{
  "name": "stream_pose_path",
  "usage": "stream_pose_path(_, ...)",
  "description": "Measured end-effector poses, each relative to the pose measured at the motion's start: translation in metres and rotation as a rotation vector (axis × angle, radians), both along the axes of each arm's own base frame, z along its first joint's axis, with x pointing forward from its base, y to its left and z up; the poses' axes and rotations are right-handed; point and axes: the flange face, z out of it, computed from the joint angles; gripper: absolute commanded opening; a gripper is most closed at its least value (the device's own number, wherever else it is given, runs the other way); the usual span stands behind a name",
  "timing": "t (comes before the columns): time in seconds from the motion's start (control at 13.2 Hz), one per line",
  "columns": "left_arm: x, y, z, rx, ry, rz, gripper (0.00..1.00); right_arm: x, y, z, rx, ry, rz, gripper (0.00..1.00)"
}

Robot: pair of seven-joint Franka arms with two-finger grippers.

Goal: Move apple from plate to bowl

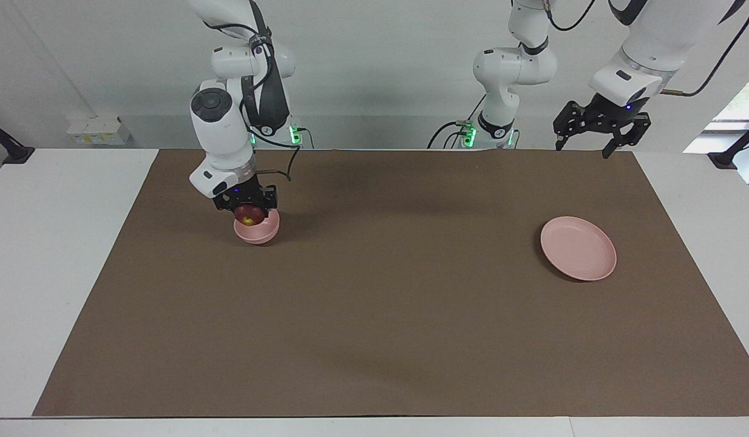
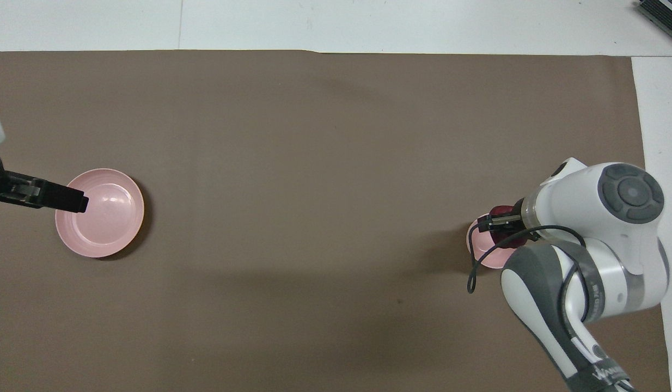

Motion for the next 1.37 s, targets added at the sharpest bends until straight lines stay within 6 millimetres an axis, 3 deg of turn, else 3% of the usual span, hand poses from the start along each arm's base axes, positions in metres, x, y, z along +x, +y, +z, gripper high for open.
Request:
stream_pose_path(0.38, 0.001, 0.002, 0.0, 0.017, -0.006, -0.005, 1.0, -0.026, -0.004, -0.063, 0.015, -0.052, 0.006, 0.0)
stream_pose_path(0.46, 0.001, 0.002, 0.0, 0.017, -0.006, -0.005, 1.0, -0.03, -0.008, -0.076, 0.018, -0.059, 0.007, 0.32)
stream_pose_path(0.53, 0.001, 0.002, 0.0, 0.017, -0.006, -0.005, 1.0, -0.033, -0.013, -0.086, 0.019, -0.059, 0.006, 0.99)
stream_pose_path(0.76, 0.0, 0.002, 0.001, 0.017, -0.008, -0.004, 1.0, -0.033, -0.017, -0.092, 0.02, -0.056, 0.001, 1.0)
stream_pose_path(0.91, 0.0, 0.002, 0.001, 0.017, -0.008, -0.004, 1.0, -0.025, -0.014, -0.072, 0.017, -0.059, 0.005, 1.0)
stream_pose_path(0.99, 0.001, 0.002, 0.001, 0.017, -0.008, -0.004, 1.0, -0.019, -0.012, -0.053, 0.012, -0.048, 0.005, 1.0)
stream_pose_path(1.37, 0.001, 0.002, 0.001, 0.017, -0.009, -0.004, 1.0, 0.015, -0.012, 0.068, -0.001, -0.041, -0.011, 1.0)
